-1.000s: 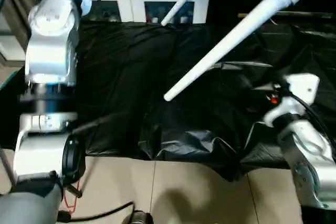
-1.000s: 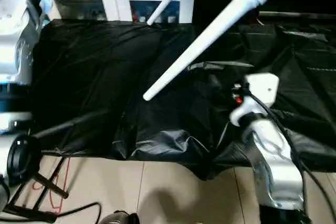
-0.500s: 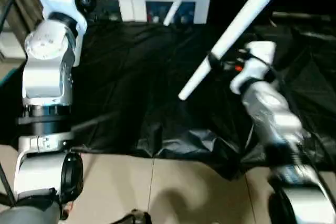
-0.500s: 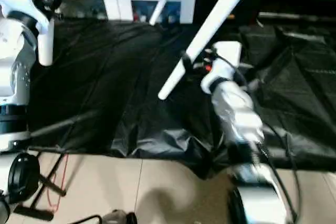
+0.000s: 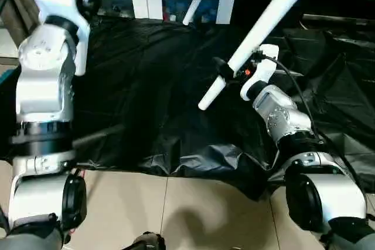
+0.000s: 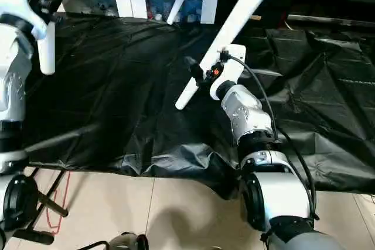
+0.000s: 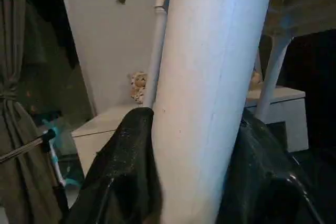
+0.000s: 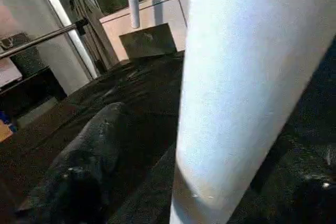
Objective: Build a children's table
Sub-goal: Flip table
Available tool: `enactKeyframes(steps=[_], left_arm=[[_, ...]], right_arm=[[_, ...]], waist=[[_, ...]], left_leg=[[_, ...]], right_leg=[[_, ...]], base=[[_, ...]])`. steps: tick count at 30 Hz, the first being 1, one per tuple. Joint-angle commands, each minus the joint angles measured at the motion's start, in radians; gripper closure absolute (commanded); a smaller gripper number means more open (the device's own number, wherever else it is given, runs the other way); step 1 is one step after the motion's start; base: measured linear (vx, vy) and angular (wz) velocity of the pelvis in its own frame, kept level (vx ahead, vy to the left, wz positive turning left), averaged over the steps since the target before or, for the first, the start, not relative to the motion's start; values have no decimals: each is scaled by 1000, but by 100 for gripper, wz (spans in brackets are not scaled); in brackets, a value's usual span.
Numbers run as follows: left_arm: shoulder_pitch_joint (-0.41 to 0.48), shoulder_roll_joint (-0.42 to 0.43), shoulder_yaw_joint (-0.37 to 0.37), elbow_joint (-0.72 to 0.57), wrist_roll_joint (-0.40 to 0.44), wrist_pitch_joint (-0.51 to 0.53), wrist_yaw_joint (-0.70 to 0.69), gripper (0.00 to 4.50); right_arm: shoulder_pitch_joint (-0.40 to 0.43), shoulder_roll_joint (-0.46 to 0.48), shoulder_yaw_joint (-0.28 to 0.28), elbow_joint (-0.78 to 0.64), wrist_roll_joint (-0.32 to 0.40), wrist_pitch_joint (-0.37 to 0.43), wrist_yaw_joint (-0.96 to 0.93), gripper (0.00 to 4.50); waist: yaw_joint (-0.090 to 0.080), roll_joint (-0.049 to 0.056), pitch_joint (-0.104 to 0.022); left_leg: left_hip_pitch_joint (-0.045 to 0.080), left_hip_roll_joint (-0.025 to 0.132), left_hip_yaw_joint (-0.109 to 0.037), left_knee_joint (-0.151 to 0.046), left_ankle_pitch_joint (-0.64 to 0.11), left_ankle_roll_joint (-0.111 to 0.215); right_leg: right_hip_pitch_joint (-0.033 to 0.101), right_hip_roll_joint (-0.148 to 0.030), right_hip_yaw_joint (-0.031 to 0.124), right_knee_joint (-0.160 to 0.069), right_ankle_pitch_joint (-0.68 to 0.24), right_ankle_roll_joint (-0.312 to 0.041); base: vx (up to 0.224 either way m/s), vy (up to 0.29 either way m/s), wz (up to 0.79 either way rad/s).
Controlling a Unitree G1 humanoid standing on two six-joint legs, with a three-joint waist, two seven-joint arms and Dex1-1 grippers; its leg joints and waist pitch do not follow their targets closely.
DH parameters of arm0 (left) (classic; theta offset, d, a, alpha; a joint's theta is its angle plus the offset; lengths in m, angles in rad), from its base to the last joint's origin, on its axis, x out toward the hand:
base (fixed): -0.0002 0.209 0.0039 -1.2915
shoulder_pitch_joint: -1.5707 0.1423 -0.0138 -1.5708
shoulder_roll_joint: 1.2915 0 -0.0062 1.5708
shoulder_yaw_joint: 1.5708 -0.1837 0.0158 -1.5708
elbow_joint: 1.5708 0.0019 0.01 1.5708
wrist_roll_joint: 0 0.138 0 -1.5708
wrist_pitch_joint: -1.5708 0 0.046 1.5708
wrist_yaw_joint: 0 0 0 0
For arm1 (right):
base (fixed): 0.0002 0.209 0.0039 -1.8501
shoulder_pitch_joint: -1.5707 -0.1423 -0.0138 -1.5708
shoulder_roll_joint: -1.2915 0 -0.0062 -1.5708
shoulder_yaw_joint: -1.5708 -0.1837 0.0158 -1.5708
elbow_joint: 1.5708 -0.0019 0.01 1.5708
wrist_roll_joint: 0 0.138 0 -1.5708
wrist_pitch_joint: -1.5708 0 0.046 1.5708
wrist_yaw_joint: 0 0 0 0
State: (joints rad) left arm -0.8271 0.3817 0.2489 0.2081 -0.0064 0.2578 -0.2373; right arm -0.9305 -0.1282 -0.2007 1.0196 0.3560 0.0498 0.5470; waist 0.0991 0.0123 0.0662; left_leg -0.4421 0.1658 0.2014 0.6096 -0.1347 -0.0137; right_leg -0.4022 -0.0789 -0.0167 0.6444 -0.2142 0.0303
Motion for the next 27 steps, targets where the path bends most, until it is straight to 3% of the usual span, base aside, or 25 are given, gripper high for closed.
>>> enactKeyframes(steps=[1,5,6,8,9,12,18,20,21,24,25,27], left_arm=[[-5,-9,-12,-25,-29,-1,-6,263],[4,-10,-15,-20,-31,-2,-1,264],[10,-10,-15,-19,-31,-3,-1,264],[20,-13,-17,-14,-34,-4,-6,264],[26,-18,-19,-14,-37,-6,-8,264],[43,-29,-23,-16,-42,-7,-13,265],[107,-52,-29,-26,-49,-4,-13,274],[143,-58,-42,-36,-56,-6,-22,276],[143,-58,-42,-36,-56,-6,-22,277],[179,-68,-45,-31,-52,-11,-26,278],[201,-71,-48,-26,-53,-10,-31,278],[208,-72,-48,-25,-54,-10,-33,278]], right_arm=[[-40,4,2,20,0,-28,36,135],[-59,-6,0,61,-24,-77,48,161],[-60,-9,5,65,-34,-91,55,173],[-57,-13,13,66,-46,-112,69,194],[-52,-15,13,59,-46,-117,73,194],[-38,-19,15,35,-48,-131,78,233],[79,-34,48,-153,-73,-137,88,276],[178,-45,63,-302,-86,-108,66,280],[179,-45,63,-304,-87,-108,66,289],[309,-57,102,-478,-125,-70,17,301],[386,-51,120,-578,-156,-46,-36,301],[411,-49,125,-612,-166,-37,-53,302]], waist=[[-5,2,-90],[-5,2,-90],[-4,6,-90],[-4,2,-91],[-4,6,-92],[-3,4,-91],[7,4,-91],[8,3,-94],[14,4,-92],[12,8,-90],[14,8,-88],[10,8,-87]], left_leg=[[55,58,-27,-66,-216,20],[56,59,-27,-66,-220,14],[55,57,-28,-65,-218,16],[53,57,-27,-64,-207,21],[53,57,-28,-63,-199,26],[53,57,-27,-62,-195,35],[57,60,-27,-63,-196,38],[57,59,-27,-62,-193,36],[59,61,-27,-64,-195,36],[61,61,-30,-70,-238,15],[63,62,-31,-74,-257,2],[64,61,-34,-80,-287,-18]], right_leg=[[26,-58,18,-64,-31,-266],[25,-58,18,-63,-24,-267],[26,-58,18,-62,-16,-269],[28,-57,18,-60,3,-272],[29,-58,17,-58,15,-276],[29,-55,17,-58,27,-280],[28,-53,18,-62,31,-259],[27,-52,18,-60,34,-255],[24,-52,19,-63,32,-243],[24,-51,19,-69,-17,-228],[20,-49,20,-73,-37,-210],[20,-49,20,-75,-66,-195]], base=[[0,0,0],[0,0,0],[0,0,0],[0,0,0],[0,0,0],[0,0,0],[0,0,0],[0,0,0],[0,0,0],[0,0,0],[0,0,0],[0,0,0]])
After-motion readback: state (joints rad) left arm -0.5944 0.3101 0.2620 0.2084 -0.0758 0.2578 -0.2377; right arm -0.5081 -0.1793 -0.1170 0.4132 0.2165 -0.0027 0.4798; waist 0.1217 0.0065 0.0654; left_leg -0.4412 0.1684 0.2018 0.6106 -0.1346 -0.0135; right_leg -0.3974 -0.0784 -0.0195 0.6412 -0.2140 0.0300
